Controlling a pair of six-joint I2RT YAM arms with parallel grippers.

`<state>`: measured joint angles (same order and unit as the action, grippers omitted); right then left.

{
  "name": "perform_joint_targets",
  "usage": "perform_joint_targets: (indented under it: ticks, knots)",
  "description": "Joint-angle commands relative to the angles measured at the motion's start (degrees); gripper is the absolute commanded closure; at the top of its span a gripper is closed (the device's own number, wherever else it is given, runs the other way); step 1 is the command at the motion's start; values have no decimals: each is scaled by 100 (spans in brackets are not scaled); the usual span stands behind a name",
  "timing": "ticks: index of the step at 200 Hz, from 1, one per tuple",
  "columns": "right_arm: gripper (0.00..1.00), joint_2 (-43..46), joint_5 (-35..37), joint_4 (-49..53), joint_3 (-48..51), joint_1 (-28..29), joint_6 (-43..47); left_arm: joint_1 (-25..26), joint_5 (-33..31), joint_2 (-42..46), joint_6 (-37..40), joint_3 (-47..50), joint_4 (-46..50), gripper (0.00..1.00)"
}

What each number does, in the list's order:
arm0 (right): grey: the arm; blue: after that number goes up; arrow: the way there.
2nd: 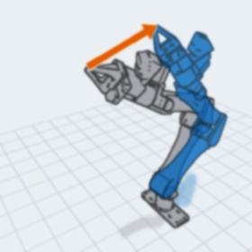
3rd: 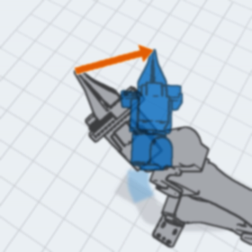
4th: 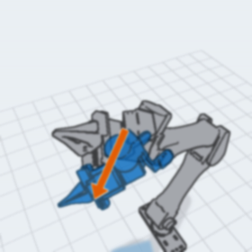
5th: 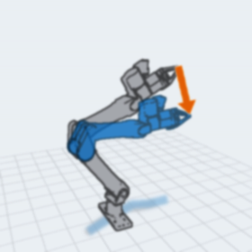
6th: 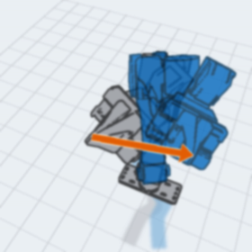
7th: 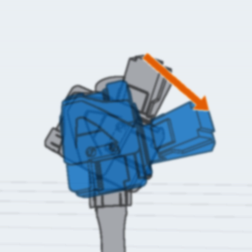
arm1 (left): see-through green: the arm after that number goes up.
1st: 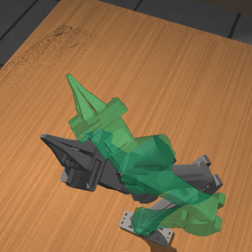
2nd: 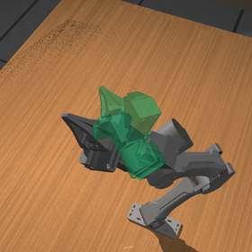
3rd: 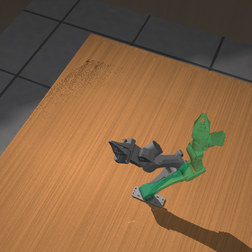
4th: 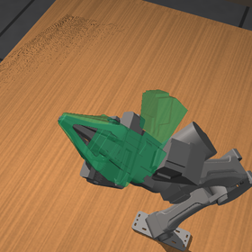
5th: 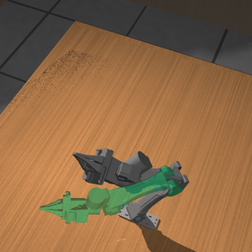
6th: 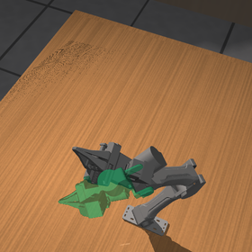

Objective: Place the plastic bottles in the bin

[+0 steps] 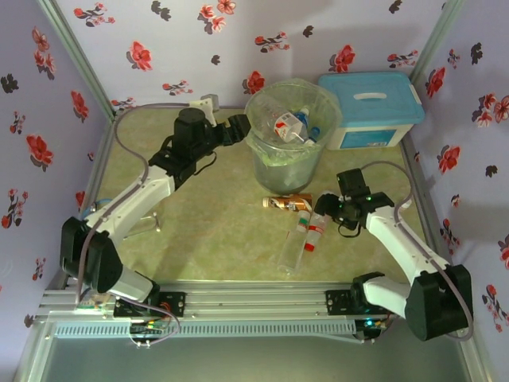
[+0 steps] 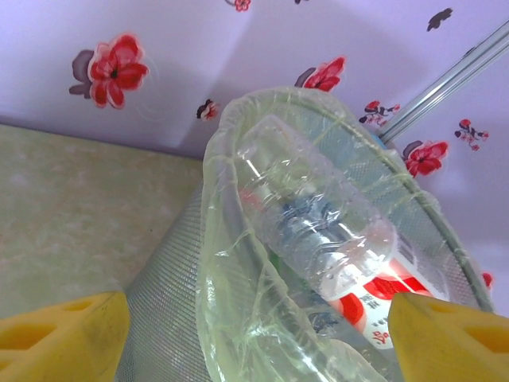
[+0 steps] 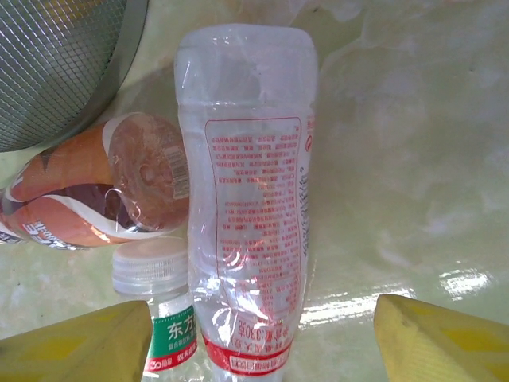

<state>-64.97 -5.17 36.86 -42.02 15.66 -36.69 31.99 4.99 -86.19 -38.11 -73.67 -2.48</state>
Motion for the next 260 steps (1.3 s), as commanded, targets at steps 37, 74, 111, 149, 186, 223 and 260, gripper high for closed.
perform_joint_targets:
  ticks: [37, 74, 111, 149, 186, 223, 260]
  knots:
    - [32, -509, -289, -897, 390, 33, -151, 92, 230, -538, -300, -346, -122, 20]
    - [35, -799, -29, -962, 467, 42, -65, 97, 230, -644, -256, -376, -34, 20]
    - [38, -988, 63, -1033, 459, 22, -37, 97, 230, -724, -250, -380, -34, 21]
    - [43, -909, 278, -865, 401, 7, 114, 97, 230, -723, -250, -365, -49, 21]
    - [46, -1021, 406, -798, 360, -65, 226, 97, 229, -741, -250, -358, -60, 21]
    - [49, -869, 425, -567, 176, -97, 316, 96, 230, -697, -211, -332, -43, 21]
    - [49, -15, 804, 306, -522, -98, 685, 90, 221, -690, -162, -366, 19, 21]
